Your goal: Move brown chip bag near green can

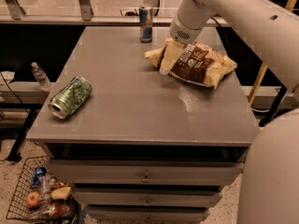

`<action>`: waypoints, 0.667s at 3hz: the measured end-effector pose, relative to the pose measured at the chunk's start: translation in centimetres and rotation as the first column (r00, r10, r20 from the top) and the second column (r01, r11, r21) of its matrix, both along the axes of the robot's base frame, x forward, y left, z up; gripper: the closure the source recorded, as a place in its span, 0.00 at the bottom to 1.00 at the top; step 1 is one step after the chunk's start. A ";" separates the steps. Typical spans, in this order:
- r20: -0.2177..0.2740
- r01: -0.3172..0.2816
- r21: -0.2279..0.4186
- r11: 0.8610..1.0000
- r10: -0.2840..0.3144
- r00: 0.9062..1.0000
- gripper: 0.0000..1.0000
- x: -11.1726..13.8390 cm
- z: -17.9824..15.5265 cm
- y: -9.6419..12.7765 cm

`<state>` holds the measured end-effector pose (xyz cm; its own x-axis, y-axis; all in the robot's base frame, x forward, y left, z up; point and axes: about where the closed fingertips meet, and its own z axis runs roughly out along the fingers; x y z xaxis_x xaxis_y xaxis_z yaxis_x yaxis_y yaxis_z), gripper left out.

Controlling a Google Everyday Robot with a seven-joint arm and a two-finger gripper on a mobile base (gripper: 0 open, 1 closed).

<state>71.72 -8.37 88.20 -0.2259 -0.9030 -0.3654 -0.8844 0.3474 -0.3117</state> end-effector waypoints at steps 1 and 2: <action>0.009 0.039 -0.001 0.999 -0.039 0.999 0.18 0.8 -1.3 -0.5; 0.025 0.046 0.016 0.999 -0.046 0.999 0.41 1.3 -1.5 -0.4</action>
Offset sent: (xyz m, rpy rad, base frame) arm 0.0185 -0.0033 -0.0099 0.0401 -0.0544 -0.0565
